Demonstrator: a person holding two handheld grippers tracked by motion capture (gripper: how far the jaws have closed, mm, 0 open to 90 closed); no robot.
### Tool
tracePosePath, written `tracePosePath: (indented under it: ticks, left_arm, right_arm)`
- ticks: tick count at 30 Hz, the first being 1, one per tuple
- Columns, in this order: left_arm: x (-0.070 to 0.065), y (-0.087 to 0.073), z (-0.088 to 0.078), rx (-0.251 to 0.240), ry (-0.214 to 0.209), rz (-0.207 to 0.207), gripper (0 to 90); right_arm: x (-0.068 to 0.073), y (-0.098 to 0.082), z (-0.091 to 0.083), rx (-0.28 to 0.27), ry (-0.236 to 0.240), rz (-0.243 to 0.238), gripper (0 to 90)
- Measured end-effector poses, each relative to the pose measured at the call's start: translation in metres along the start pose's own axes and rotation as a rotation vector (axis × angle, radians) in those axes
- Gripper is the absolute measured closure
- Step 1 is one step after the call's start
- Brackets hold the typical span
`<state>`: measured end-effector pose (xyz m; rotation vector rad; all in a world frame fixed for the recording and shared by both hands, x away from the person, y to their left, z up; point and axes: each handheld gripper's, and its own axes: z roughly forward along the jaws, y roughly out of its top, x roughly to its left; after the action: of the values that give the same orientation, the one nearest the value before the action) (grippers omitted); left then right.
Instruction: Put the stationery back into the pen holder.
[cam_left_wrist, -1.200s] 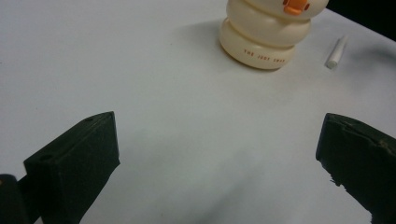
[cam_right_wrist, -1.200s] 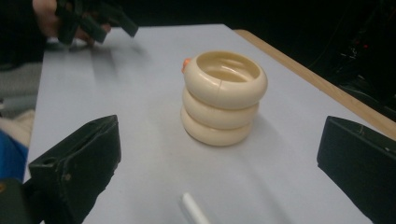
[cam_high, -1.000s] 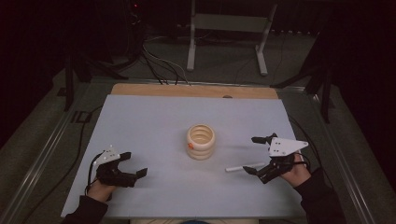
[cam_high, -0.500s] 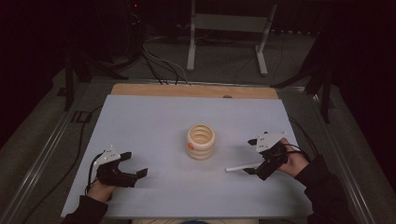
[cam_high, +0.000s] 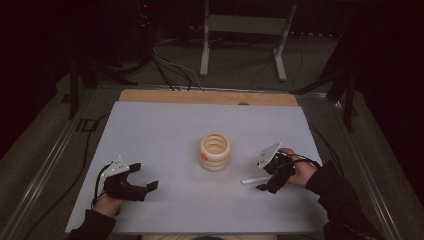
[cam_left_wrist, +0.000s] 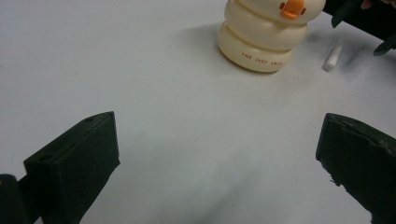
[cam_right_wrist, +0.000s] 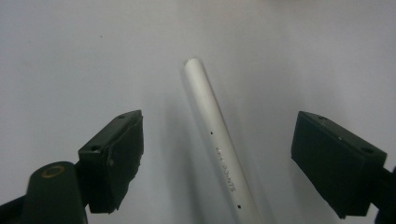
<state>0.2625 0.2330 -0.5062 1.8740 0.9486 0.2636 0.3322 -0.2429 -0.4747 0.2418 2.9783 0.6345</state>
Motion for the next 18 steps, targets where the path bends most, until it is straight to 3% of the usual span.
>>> tracePosePath:
  ticks: [1, 3, 4, 6, 8, 9, 11, 13, 18]
  left_arm:
    - [0.0, 0.0, 0.0, 0.0, -0.001, -0.001, 0.0]
    - [0.0, 0.0, 0.0, 0.001, 0.0, 0.0, 0.0]
    - [-0.001, 0.0, 0.001, 0.003, -0.001, 0.003, 0.0]
    - [-0.001, 0.0, 0.0, 0.002, 0.0, 0.003, 0.0]
    - [-0.001, 0.0, 0.0, 0.001, 0.0, 0.002, 0.0]
    - [-0.001, 0.0, 0.0, 0.001, 0.0, 0.001, 0.0]
    - [0.0, 0.0, 0.0, 0.003, 0.0, 0.002, 0.0]
    - [-0.001, 0.0, 0.0, 0.003, -0.001, 0.0, 0.0]
    - [0.0, 0.0, 0.0, -0.001, -0.002, 0.002, 0.0]
  right_arm:
    - [0.002, 0.001, 0.001, 0.006, -0.028, -0.023, 25.7]
    - [0.002, 0.002, 0.003, 0.012, -0.049, -0.029, 27.1]
    - [-0.001, 0.005, 0.006, 0.038, -0.013, -0.011, 28.8]
    - [-0.001, 0.007, 0.009, 0.062, -0.007, -0.024, 31.6]
    - [-0.001, 0.009, 0.011, 0.08, -0.016, -0.048, 40.2]
    - [-0.001, 0.011, 0.012, 0.092, -0.007, -0.057, 40.2]
    - [-0.002, 0.013, 0.015, 0.129, 0.006, -0.097, 48.8]
    - [-0.001, 0.015, 0.018, 0.161, 0.011, -0.135, 51.1]
    - [-0.001, 0.017, 0.023, 0.221, 0.024, -0.167, 59.5]
